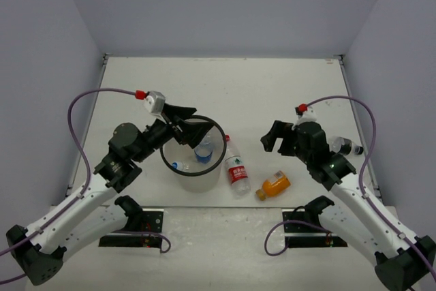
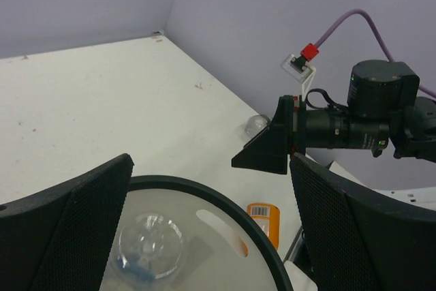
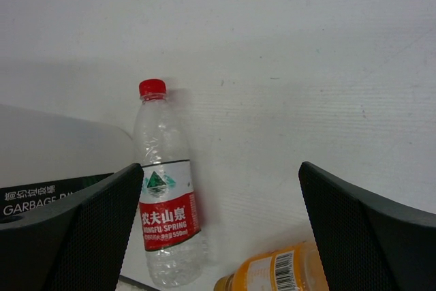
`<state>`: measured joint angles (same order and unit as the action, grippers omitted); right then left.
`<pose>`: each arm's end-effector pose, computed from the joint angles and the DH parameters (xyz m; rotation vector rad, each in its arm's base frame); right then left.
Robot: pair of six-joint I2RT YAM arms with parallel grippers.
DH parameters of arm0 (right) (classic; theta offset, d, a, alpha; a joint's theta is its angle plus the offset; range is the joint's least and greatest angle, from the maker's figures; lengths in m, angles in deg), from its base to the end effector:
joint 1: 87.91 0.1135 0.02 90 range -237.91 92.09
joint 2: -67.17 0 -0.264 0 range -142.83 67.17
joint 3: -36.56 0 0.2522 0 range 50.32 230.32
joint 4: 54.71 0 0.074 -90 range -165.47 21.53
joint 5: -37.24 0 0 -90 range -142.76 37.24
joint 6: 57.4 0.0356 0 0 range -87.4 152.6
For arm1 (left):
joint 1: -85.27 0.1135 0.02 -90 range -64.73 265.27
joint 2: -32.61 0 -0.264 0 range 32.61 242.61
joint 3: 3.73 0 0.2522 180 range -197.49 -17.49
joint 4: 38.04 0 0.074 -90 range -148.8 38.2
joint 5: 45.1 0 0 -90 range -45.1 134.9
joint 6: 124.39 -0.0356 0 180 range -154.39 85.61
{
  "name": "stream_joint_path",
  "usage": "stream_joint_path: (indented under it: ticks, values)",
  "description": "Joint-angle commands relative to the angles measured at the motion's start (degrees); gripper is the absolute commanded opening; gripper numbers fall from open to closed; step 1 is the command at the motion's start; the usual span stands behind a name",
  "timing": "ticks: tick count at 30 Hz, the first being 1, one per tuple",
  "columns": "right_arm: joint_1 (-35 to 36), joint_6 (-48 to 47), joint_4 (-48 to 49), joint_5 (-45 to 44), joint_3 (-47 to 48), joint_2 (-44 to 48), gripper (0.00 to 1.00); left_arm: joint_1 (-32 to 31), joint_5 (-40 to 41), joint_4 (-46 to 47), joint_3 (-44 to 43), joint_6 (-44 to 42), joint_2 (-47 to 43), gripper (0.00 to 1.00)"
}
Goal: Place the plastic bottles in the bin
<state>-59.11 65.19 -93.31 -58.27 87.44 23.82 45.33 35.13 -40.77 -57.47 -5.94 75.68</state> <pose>0.1522 0.0798 0.2713 0.1299 2.1531 0.5326 0.1364 -0.1221 0.3555 0.3012 1.4998 -1.0908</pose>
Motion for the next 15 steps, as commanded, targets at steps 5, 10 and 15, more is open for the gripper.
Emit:
stream_joint_path:
  ticks: [5, 10, 15]
  values:
    - [-0.2, -5.3, 1.5, 7.0, 1.3, -1.1, 0.99, -0.3, 18.2, -13.1, -10.8, -3.9, 1.3, 1.00]
    - [1.2, -6.6, 4.6, 11.9, 0.3, -2.3, 0.99, -0.2, 36.3, -24.5, -16.9, -1.1, 5.1, 1.00]
    - [7.9, -6.9, 7.0, 11.0, 1.6, -7.7, 0.99, 3.8, 39.6, -30.8, -17.4, 2.6, 8.7, 1.00]
